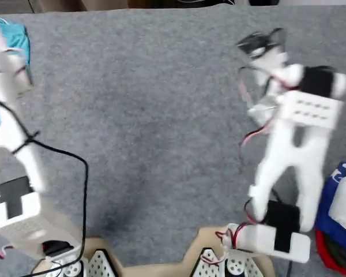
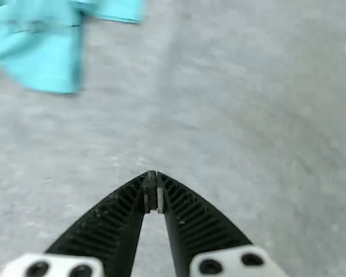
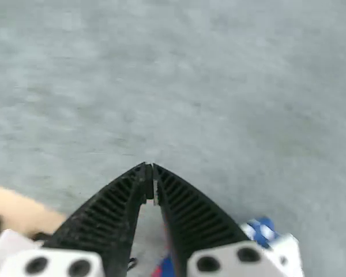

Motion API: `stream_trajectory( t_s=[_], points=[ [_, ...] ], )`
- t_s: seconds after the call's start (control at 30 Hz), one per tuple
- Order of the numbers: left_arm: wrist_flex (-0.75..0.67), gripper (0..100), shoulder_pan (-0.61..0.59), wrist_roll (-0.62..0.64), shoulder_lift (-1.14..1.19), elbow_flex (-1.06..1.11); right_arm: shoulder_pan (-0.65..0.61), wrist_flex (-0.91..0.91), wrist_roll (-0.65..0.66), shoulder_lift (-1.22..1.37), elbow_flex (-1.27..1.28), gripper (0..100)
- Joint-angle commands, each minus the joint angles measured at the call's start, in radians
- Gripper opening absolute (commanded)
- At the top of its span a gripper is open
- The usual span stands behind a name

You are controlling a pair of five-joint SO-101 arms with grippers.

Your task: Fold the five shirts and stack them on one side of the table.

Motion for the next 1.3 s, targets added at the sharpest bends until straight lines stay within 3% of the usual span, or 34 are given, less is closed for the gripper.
stream_trajectory(
  t_s=[0.0,0.17,0.3,0.37,0.5,0.67,0.8,0.97,1.27],
  points=[
    [-0.146,2,-0.183,0.003,0.021,0.046,-0.145,-0.071,-0.064,-0.062,0.094,0.6],
    [-0.373,4,-0.313,-0.103,0.173,0.058,-0.272,-0.183,-0.104,-0.061,0.162,0.8],
    [-0.543,19,-0.354,-0.175,0.302,0.058,-0.297,-0.186,-0.106,-0.027,0.157,0.6],
    [-0.646,24,-0.371,-0.180,0.367,0.058,-0.283,-0.183,-0.106,0.002,0.163,0.6],
    [-0.835,25,-0.379,-0.213,0.512,0.058,-0.200,-0.135,-0.106,0.065,0.156,0.6],
    [-0.921,25,-0.347,-0.299,0.667,0.058,-0.090,-0.114,-0.104,0.085,0.156,0.6],
    [-0.918,20,-0.316,-0.373,0.733,0.057,-0.045,-0.092,-0.104,0.085,0.151,0.6],
    [-0.827,3,-0.288,-0.408,0.737,0.032,-0.039,-0.023,-0.106,0.085,0.096,0.6],
    [-0.345,2,-0.183,-0.402,0.737,-0.333,-0.039,-0.008,-0.169,0.085,0.030,0.6]
  ],
)
